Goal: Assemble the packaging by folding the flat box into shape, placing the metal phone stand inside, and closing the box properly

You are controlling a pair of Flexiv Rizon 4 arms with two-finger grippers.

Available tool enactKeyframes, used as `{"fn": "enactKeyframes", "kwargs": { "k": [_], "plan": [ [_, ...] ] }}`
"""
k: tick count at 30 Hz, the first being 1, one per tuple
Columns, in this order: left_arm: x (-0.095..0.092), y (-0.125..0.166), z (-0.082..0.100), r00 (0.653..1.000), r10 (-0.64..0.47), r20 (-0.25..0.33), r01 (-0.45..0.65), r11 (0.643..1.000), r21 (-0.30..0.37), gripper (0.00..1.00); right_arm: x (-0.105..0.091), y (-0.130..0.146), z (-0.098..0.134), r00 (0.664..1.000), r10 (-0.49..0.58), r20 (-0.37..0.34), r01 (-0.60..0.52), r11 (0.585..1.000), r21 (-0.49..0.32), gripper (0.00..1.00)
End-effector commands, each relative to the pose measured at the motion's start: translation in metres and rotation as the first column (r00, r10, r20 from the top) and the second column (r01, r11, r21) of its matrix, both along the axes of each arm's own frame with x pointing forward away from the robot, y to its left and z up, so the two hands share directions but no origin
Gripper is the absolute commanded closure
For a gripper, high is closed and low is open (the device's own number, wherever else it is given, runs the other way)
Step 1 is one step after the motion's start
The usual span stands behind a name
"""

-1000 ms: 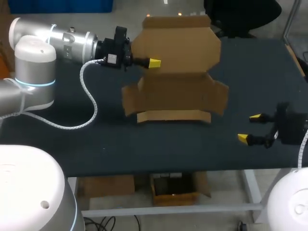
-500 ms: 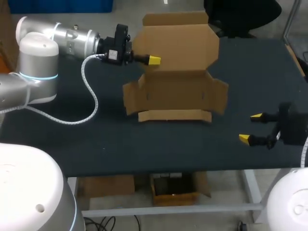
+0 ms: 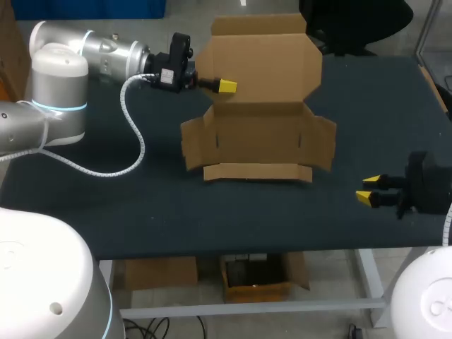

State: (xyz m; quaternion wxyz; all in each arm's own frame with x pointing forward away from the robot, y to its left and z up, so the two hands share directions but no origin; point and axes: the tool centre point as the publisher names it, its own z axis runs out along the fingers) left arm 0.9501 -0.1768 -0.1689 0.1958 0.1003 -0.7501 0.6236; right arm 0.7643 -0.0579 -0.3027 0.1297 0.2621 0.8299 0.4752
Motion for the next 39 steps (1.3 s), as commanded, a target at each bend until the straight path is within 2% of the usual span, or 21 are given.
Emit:
{"fn": "enactKeyframes", "kwargs": {
  "k": [1,9,14,30,34,38,39],
  "plan": [
    [0.005,-0.002,-0.003,0.999,-0.02,-0.033,0.02,1.0,0.0,1.0,-0.003,-0.001,0.001,1.0,-0.002,-0.002,0.002,1.0,0.0,1.0],
    [0.007,-0.002,-0.009,0.998,0.013,-0.057,-0.013,1.0,0.016,1.0,-0.004,-0.001,0.0,1.0,-0.001,-0.007,0.001,1.0,-0.001,1.0],
    [0.006,-0.002,-0.011,0.998,0.05,-0.042,-0.048,0.998,0.043,1.0,-0.003,-0.003,0.0,1.0,-0.004,-0.006,0.004,1.0,-0.005,1.0],
    [0.005,-0.002,-0.011,0.998,0.051,-0.039,-0.049,0.998,0.044,1.0,-0.005,-0.007,-0.002,1.0,-0.014,0.0,0.014,1.0,0.007,1.0],
    [-0.007,-0.006,0.005,1.0,0.022,0.003,-0.022,0.999,0.049,1.0,-0.004,-0.008,-0.003,1.0,-0.01,-0.006,0.01,1.0,0.001,1.0],
    [-0.012,-0.011,0.007,0.999,0.034,0.003,-0.034,0.997,0.063,1.0,-0.004,-0.008,-0.003,1.0,-0.009,-0.007,0.009,1.0,0.0,1.0],
    [-0.012,-0.011,0.007,0.999,0.037,-0.014,-0.036,0.998,0.06,1.0,-0.004,-0.008,-0.003,1.0,-0.008,-0.007,0.008,1.0,0.001,1.0]
  ]
}}
